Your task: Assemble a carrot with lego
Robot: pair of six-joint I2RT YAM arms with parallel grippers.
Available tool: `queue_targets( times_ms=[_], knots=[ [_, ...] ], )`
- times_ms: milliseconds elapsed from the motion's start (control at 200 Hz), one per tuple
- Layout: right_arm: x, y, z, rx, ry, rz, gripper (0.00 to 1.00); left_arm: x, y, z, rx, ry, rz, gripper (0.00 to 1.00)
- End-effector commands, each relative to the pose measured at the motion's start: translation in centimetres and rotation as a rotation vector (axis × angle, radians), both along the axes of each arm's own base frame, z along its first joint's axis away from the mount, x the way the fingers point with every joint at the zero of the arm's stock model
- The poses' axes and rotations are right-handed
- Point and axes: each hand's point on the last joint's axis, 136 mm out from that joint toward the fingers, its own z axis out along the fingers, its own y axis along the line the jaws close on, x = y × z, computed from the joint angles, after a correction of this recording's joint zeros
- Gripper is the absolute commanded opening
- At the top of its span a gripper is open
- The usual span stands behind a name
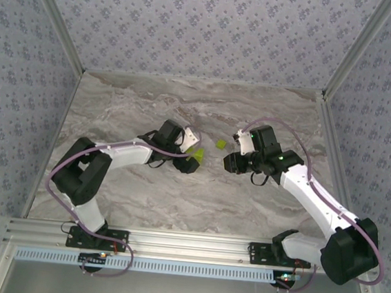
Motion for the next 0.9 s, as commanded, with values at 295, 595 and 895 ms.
queue_targets(
  times_ms=[295,595,895],
  knots=[
    [0.1,0.2,-0.3,-0.001,0.004,0.024,0.27,0.3,-2.1,3.4,-0.093,-0.02,-0.068,0.83],
    [0.0,0.1,-0.5,-0.004,0.007,0.023,0.27,-0.6,-2.0,2.4,-0.09,0.024,-0.084,0.69],
    [0.0,0.1,-0.4,-0.004,0.004,0.019,0.27,-1.6,-2.1,1.9,-0.093,0.059,-0.095,0.59]
  ],
)
